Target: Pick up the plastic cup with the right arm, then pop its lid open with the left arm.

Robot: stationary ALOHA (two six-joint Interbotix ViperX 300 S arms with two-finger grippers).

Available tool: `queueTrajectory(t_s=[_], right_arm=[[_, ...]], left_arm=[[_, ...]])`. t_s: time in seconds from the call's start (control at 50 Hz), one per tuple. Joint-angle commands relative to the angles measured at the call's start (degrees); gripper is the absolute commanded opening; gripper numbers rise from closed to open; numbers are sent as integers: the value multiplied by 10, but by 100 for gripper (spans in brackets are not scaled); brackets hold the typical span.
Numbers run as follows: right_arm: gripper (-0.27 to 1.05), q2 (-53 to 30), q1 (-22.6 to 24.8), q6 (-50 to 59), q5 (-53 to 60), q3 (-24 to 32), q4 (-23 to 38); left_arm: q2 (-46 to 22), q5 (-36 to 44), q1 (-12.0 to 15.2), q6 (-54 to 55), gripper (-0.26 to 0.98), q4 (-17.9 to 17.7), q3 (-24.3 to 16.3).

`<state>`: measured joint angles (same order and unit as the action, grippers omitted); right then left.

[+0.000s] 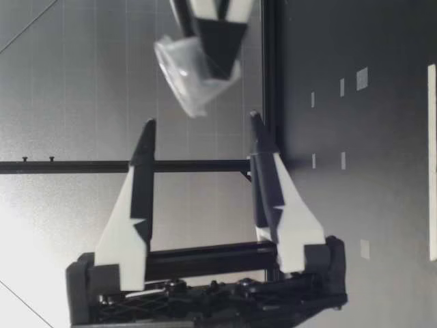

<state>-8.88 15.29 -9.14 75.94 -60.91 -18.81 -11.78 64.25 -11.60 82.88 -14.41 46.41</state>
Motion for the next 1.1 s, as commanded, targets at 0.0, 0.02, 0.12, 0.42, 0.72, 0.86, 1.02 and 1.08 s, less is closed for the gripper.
queueTrajectory(t_s=[0.0,0.02,0.12,0.42,0.72,0.86,1.02,1.08], right_arm=[[41,-5,-9,3,4,11,-2],[41,-10,-11,4,1,11,-2],[40,-41,-18,25,-20,10,-10],[40,-48,3,115,-53,-19,-11],[40,48,14,113,-132,-21,-8],[40,91,14,113,-124,-24,-8],[40,92,12,103,-69,-37,-10],[40,81,11,98,-51,-42,-11]], left_arm=[[19,3,0,-3,74,5,-10],[19,3,-1,-3,74,8,-11],[26,4,-4,-3,74,16,-14],[40,4,-5,-33,74,20,-11],[40,4,-4,-239,73,18,3],[49,-4,-4,-461,73,20,18],[63,-32,-8,-692,73,20,32],[67,-46,-11,-763,73,20,28]])
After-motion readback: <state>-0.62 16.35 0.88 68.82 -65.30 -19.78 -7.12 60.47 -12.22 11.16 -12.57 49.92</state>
